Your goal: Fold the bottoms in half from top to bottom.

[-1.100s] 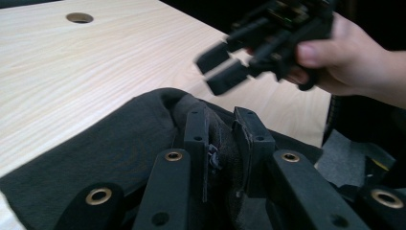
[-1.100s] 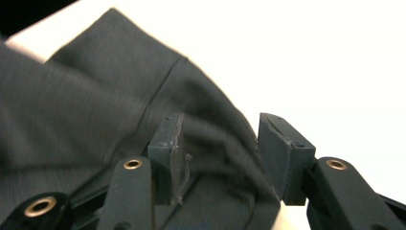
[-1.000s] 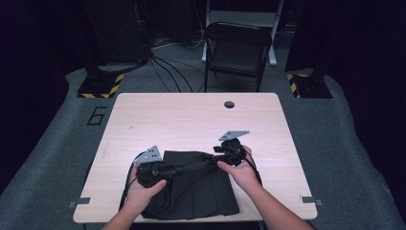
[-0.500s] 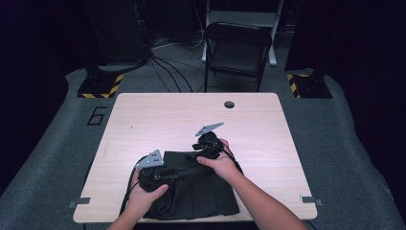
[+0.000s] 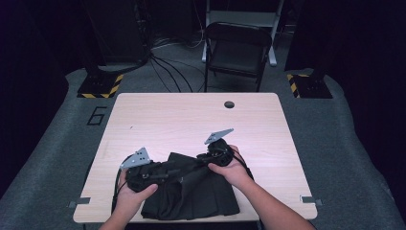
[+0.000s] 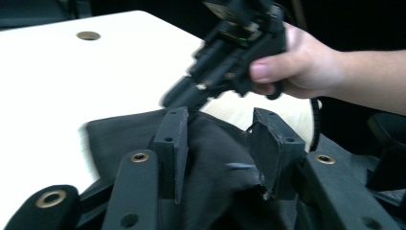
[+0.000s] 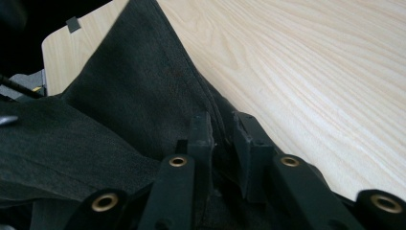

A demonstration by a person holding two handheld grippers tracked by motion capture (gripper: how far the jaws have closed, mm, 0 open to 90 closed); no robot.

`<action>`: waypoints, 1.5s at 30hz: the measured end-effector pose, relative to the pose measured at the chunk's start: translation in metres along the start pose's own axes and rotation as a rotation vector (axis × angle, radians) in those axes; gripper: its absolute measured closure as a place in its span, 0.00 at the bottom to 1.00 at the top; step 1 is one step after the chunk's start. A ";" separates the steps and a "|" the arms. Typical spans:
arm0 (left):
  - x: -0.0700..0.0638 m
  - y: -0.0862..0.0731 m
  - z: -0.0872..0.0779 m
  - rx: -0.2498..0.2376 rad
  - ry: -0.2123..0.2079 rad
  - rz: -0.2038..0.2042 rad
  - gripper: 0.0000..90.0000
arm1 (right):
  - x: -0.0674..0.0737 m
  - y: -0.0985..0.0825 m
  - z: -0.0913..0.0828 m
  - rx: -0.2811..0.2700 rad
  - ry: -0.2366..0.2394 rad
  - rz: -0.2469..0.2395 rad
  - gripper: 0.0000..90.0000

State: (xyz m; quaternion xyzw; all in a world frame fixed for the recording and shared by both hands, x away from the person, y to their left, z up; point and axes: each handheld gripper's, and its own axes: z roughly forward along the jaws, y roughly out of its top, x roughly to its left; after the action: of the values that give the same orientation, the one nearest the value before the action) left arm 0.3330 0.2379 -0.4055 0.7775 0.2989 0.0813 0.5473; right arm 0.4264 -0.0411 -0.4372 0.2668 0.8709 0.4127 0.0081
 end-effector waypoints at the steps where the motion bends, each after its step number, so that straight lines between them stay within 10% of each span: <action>1: 0.002 0.000 -0.003 0.000 0.013 -0.006 0.61 | 0.001 -0.002 -0.003 0.000 0.000 -0.009 0.88; 19: 0.026 -0.024 -0.015 0.029 0.110 -0.078 0.54 | 0.016 -0.077 -0.058 -0.039 -0.039 -0.021 0.78; 26: 0.031 -0.033 -0.011 0.046 0.134 -0.092 0.52 | 0.015 -0.072 -0.076 -0.105 -0.089 0.011 0.71; 36: 0.036 -0.051 0.003 0.109 0.154 -0.079 0.46 | 0.035 -0.047 -0.033 -0.054 -0.052 -0.053 0.57; 45: 0.040 -0.070 0.014 0.179 0.185 -0.058 0.41 | 0.044 -0.080 -0.013 0.058 -0.094 -0.137 0.49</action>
State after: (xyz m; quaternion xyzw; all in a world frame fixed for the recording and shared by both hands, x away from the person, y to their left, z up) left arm 0.3457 0.2640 -0.4818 0.8032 0.3768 0.1099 0.4481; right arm 0.3487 -0.0706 -0.4773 0.2257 0.8974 0.3728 0.0698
